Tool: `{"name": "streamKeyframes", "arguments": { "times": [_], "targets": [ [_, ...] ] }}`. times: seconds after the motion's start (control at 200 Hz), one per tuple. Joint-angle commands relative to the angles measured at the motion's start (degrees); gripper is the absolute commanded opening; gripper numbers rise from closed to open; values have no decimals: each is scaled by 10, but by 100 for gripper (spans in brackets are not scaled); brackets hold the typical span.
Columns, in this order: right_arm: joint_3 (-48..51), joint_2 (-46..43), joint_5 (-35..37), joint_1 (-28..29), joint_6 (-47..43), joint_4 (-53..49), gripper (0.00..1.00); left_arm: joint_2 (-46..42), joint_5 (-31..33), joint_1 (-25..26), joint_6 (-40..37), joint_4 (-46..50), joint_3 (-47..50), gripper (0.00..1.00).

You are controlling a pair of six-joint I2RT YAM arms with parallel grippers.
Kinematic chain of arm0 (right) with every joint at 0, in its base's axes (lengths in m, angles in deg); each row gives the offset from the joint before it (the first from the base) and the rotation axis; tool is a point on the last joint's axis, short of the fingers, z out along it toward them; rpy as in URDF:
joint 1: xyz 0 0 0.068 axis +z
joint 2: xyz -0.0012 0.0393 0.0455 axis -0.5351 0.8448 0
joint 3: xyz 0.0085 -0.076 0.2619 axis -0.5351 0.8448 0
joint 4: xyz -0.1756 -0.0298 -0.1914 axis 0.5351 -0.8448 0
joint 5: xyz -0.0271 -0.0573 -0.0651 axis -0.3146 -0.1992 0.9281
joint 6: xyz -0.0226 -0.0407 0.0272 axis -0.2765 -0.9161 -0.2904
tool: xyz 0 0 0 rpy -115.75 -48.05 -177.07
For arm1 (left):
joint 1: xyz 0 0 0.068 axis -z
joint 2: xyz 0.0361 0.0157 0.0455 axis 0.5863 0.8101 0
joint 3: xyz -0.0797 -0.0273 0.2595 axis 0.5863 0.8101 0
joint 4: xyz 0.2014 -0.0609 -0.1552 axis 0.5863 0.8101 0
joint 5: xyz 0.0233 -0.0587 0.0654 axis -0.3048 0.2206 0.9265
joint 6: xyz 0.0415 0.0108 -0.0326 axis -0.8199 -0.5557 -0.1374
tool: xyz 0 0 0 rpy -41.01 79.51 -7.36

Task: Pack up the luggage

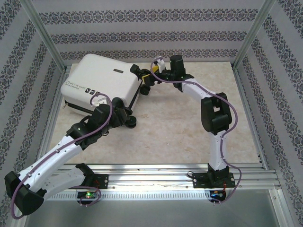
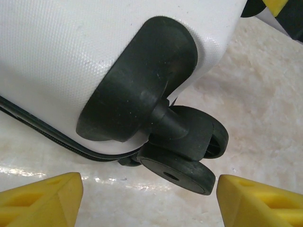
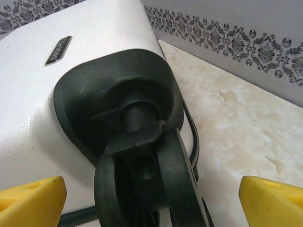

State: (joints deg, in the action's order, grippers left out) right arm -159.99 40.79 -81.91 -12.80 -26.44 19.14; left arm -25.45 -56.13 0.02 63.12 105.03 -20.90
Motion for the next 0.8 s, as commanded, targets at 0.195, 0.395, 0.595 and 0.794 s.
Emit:
{"name": "streamKeyframes", "arguments": {
  "times": [0.195,0.395,0.595,0.794],
  "targets": [
    [-94,45,0,14,-54,-92,69,48,20,27,79,-96,29,78],
    [-57,22,11,10,-42,-67,30,82,30,30,72,-126,13,81],
    [34,-34,52,1,-7,-11,5,80,68,30,58,-118,7,85],
    [178,-127,112,-3,38,58,0,75,99,28,14,-102,-9,89]
  ]
}}
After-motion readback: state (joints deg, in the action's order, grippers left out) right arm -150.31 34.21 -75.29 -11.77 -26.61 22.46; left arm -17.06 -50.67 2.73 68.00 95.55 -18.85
